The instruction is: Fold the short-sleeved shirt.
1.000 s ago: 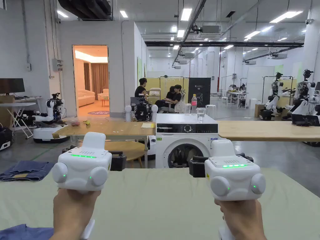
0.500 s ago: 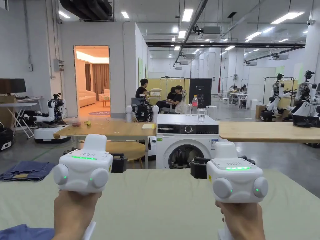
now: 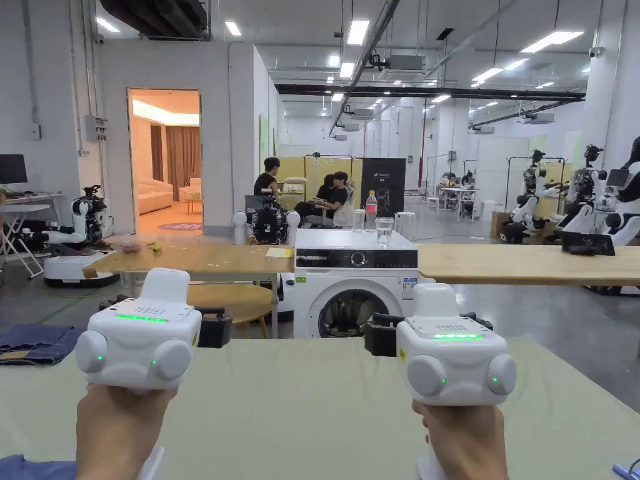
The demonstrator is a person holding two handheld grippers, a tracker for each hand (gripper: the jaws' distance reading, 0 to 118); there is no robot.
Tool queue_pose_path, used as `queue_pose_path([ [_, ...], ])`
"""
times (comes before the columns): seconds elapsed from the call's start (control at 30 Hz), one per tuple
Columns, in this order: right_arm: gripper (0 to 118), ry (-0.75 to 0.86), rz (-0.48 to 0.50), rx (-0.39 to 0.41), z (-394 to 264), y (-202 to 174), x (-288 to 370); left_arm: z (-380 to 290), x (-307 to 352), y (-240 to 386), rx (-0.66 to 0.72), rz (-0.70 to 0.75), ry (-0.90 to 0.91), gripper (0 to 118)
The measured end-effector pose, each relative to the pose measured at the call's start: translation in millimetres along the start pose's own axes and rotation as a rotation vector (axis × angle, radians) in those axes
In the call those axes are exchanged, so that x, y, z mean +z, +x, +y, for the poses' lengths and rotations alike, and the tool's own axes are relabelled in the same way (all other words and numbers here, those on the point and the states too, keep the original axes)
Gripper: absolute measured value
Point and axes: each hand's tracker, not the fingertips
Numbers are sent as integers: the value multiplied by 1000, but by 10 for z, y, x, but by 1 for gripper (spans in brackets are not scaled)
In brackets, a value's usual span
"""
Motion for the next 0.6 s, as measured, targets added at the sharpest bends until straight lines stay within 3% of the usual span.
queue_pose_path([
  [0.6,118,-11,13,13,-1,-36,25,14,136,7,14,-2,-2,118],
])
